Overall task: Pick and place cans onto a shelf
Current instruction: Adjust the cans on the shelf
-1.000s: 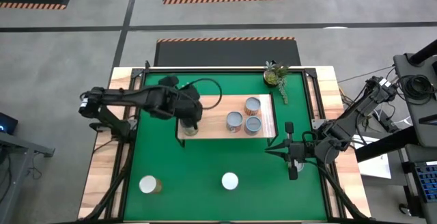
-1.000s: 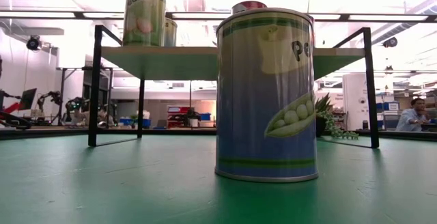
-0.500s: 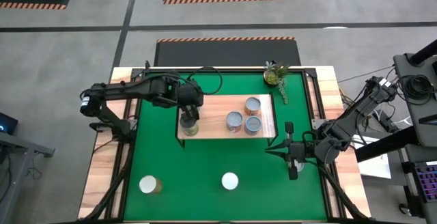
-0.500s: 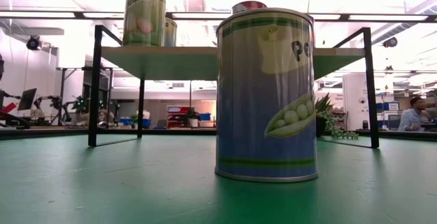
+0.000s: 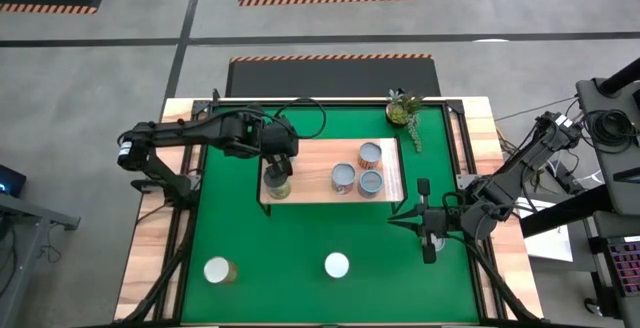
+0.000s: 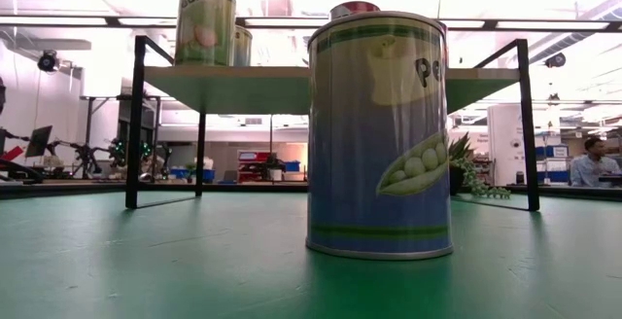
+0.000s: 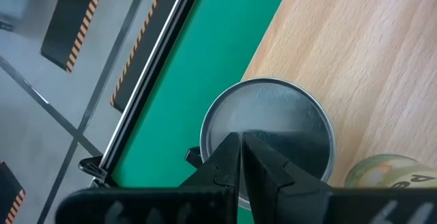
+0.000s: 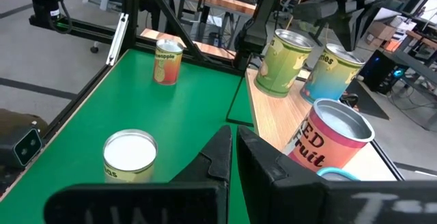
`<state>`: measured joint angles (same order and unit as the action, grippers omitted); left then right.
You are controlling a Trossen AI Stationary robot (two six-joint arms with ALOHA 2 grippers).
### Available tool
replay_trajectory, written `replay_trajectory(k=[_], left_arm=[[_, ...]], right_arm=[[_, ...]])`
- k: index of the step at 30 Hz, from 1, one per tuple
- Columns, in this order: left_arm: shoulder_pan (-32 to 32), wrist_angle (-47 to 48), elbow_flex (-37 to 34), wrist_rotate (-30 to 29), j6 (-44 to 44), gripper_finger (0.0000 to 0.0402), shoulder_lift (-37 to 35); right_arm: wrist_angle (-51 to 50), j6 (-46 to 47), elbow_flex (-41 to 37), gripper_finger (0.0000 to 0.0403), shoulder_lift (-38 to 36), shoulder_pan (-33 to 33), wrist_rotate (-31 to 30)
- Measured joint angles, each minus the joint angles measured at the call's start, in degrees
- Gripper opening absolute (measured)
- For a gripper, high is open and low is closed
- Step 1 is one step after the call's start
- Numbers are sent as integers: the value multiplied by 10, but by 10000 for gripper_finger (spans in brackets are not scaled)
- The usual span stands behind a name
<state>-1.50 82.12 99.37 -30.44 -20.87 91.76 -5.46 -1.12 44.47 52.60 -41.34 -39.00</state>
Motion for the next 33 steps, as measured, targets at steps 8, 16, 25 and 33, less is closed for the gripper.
replay_trajectory(k=[8,16,25,33], left_arm=[[0,-10,-22,0,-19,0,0],[4,-10,-26,17,-38,0,-3],[13,-6,-26,27,-54,0,-8],[21,-6,-26,27,-57,0,-8]], right_arm=[[-2,0,0,13,0,0,0],[-2,-2,0,13,0,0,0],[-2,-1,0,13,0,0,0],[-2,-1,0,13,0,0,0]])
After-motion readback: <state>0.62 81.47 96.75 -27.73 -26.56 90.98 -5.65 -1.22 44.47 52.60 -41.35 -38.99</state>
